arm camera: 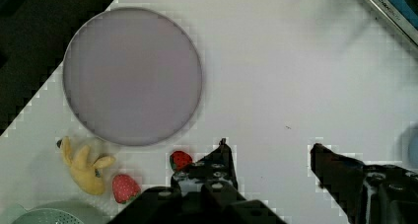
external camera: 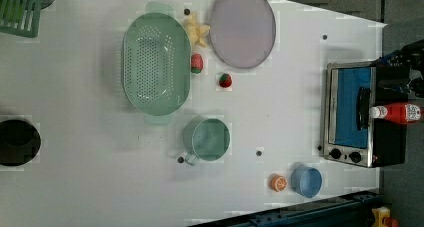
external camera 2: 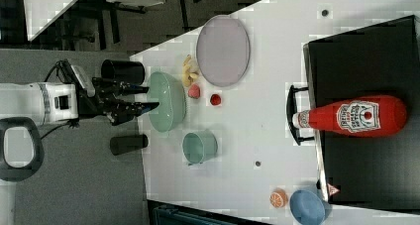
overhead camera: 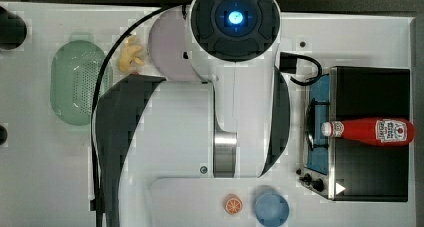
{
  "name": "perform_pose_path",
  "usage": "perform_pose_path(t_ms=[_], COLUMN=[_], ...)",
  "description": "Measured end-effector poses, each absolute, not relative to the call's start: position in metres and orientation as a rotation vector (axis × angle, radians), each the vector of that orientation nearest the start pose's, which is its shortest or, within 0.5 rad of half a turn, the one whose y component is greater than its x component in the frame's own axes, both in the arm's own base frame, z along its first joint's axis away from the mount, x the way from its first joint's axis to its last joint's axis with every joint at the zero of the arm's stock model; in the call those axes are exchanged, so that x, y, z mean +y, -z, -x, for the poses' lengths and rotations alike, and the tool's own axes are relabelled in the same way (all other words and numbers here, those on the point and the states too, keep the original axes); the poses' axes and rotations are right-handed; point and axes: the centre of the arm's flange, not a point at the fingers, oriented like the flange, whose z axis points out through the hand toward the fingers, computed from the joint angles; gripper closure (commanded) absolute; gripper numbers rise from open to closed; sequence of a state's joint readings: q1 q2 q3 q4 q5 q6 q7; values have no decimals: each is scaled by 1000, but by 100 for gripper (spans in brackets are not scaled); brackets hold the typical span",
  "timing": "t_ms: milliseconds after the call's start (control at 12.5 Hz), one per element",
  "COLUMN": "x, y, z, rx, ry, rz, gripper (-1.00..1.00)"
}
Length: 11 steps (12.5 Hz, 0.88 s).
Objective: Pick Ketchup from oven and place it on table.
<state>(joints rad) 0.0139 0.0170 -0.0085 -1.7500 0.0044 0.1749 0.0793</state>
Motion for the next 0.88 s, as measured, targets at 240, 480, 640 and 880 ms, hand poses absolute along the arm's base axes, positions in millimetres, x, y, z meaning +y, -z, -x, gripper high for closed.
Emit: perform_pose_path(t_ms=[240, 480, 640, 880], x=[-2, -9, -21, -92], y=[-583, -692, -724, -677], z=[-441, -397, -386, -438], rx=[1347, 1317, 1324, 1494], ry=[-326, 50, 170, 173], rz=[2886, 2792, 2737, 2624], gripper=[-100, -100, -100, -100])
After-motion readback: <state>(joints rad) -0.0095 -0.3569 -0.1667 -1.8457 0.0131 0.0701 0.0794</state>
